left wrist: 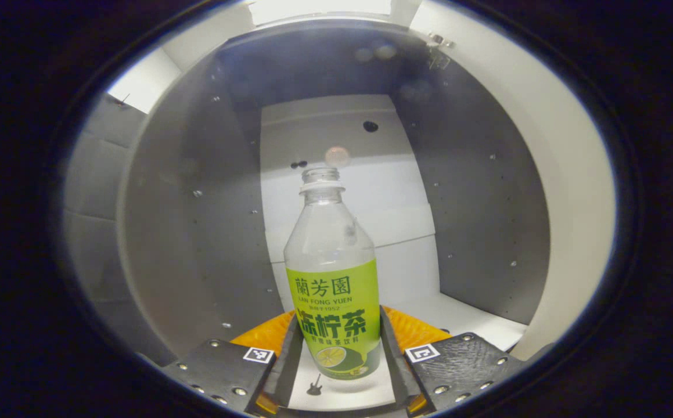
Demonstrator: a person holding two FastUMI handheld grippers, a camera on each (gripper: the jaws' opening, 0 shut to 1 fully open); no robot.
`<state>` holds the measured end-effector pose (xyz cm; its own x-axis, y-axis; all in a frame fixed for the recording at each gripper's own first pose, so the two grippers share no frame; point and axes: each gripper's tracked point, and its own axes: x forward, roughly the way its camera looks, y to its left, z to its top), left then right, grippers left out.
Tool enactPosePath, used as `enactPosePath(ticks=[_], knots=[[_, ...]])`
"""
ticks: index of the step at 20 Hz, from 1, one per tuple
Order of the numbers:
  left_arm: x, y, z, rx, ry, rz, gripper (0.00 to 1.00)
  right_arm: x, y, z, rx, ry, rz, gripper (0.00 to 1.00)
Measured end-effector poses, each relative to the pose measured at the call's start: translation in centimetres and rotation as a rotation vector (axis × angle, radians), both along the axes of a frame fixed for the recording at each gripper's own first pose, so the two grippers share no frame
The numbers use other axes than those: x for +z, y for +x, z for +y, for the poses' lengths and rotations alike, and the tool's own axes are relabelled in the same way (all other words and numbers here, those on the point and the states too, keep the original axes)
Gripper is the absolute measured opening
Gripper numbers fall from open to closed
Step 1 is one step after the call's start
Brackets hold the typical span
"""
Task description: Open the cabinet door with the right hand, grasp the bottle in the cabinet with the left hand and place it on the coaster, then close the cabinet door with the right hand.
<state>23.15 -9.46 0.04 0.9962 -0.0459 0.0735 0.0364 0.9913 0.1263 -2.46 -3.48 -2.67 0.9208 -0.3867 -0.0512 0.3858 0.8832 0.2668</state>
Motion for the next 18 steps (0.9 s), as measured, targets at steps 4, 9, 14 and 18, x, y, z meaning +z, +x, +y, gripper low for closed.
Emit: enactPosePath(ticks=[4,9,14,18], knots=[[1.7,-3.8,1.7,0.057,-0.007,-0.025,0.63,-0.1,-0.1,-0.6,0.103,-0.035,0.007,0.95],[3.4,-8.3,2.8,0.141,0.018,-0.098,0.63,-1.3,-0.5,-1.1,0.229,-0.015,0.017,0.95],[1.5,-13.1,2.1,0.197,0.021,-0.131,0.70,-3.3,-0.9,-0.3,0.359,-0.020,0.050,0.95],[0.2,-15.9,1.5,0.231,0.042,-0.142,0.66,-5.6,-1.1,-1.0,0.339,-0.068,0.094,0.95]])
